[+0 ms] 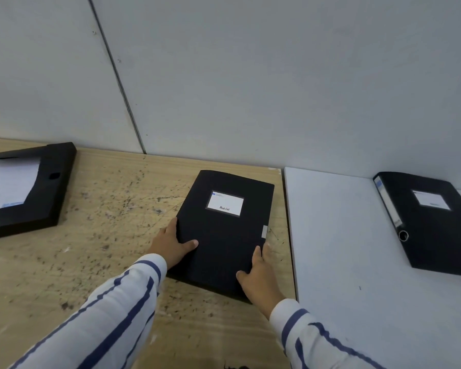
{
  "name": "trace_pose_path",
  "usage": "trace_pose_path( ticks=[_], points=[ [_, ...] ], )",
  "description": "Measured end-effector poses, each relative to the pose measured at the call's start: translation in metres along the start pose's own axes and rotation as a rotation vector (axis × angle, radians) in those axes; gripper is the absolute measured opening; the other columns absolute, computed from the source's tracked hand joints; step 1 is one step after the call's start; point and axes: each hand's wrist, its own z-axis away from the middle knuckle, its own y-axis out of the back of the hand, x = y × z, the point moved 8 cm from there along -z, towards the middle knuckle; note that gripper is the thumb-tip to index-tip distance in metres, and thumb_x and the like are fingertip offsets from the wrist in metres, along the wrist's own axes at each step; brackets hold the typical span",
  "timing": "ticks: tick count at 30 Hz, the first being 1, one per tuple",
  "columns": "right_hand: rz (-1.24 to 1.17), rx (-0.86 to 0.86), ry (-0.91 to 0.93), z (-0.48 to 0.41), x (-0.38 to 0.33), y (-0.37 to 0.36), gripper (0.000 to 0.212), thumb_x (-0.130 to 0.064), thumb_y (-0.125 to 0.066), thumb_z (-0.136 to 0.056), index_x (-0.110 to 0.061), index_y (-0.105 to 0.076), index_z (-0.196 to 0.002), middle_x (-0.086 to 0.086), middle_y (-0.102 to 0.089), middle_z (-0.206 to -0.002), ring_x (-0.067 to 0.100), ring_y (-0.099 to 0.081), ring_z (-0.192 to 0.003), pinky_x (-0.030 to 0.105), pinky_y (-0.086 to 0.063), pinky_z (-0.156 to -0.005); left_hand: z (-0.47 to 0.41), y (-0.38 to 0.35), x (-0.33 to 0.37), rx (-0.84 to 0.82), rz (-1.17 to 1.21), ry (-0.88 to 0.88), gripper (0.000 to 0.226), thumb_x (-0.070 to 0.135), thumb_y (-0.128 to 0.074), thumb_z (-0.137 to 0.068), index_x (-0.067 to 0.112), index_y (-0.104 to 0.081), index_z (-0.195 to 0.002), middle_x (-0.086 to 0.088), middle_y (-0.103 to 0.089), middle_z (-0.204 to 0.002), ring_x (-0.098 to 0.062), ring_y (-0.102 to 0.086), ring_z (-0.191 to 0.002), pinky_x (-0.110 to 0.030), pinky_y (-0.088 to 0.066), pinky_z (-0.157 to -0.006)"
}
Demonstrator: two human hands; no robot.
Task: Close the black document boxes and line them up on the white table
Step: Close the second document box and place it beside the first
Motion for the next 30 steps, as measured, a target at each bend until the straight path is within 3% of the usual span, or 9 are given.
trace_pose_path(
  ticks=[8, 12, 15, 21, 27, 30],
  points=[
    [-0.163, -0.033, -0.041, -0.006, 0.011, 0.012, 0.079, -0.016, -0.057, -0.089, -0.024, -0.007, -0.149, 0.002, -0.022, -0.156, 0.024, -0.042, -0.131, 0.032, -0.047, -0.101, 0.005, -0.004, 0.004, 0.018, 0.085, 0.012, 0.094, 0.047, -0.068, -0.077, 0.022, -0.014, -0.150, -0.009, -0.037, -0.150, -0.032, -0.044, -0.131, -0.046, -0.040, -0.107],
    [-0.181, 0.018, -0.034, -0.011, 0.021, 0.052, 0.072, -0.012, -0.055, -0.090, -0.022, -0.014, -0.148, -0.001, -0.024, -0.155, 0.025, -0.038, -0.134, 0.035, -0.040, -0.108, 0.013, -0.026, 0.026, 0.013, 0.123, -0.010, 0.092, 0.046, -0.066, -0.080, 0.022, -0.013, -0.151, -0.008, -0.036, -0.151, -0.031, -0.043, -0.131, -0.044, -0.039, -0.106],
    [-0.151, 0.072, -0.048, -0.016, 0.037, 0.091, 0.068, -0.011, -0.054, -0.090, -0.018, -0.019, -0.148, 0.000, -0.021, -0.157, 0.026, -0.031, -0.139, 0.035, -0.032, -0.112, 0.016, -0.048, 0.059, -0.002, 0.138, -0.058, 0.090, 0.045, -0.065, -0.081, 0.023, -0.012, -0.151, -0.007, -0.036, -0.152, -0.030, -0.043, -0.131, -0.042, -0.039, -0.106],
    [-0.220, 0.166, -0.115, -0.028, 0.091, 0.174, 0.062, -0.011, -0.054, -0.086, -0.022, -0.032, -0.143, 0.001, -0.042, -0.147, 0.025, -0.045, -0.128, 0.042, -0.041, -0.108, 0.022, -0.106, 0.142, -0.039, 0.140, -0.145, 0.089, 0.042, -0.064, -0.083, 0.020, -0.011, -0.151, -0.007, -0.037, -0.151, -0.029, -0.043, -0.132, -0.040, -0.039, -0.106],
    [-0.236, 0.282, -0.163, -0.045, 0.138, 0.259, 0.058, -0.006, -0.054, -0.085, -0.018, -0.039, -0.139, 0.002, -0.052, -0.133, 0.023, -0.051, -0.118, 0.034, -0.044, -0.102, 0.023, -0.165, 0.223, -0.056, 0.203, -0.197, 0.089, 0.039, -0.066, -0.081, 0.018, -0.014, -0.150, -0.008, -0.040, -0.148, -0.029, -0.044, -0.131, -0.043, -0.040, -0.108],
    [-0.232, 0.310, -0.165, -0.058, 0.157, 0.290, 0.057, -0.008, -0.055, -0.085, -0.018, -0.039, -0.139, 0.004, -0.052, -0.134, 0.024, -0.054, -0.114, 0.037, -0.047, -0.099, 0.020, -0.187, 0.255, -0.043, 0.193, -0.191, 0.090, 0.037, -0.065, -0.083, 0.015, -0.011, -0.151, -0.009, -0.038, -0.149, -0.030, -0.042, -0.133, -0.041, -0.038, -0.110]
  ],
)
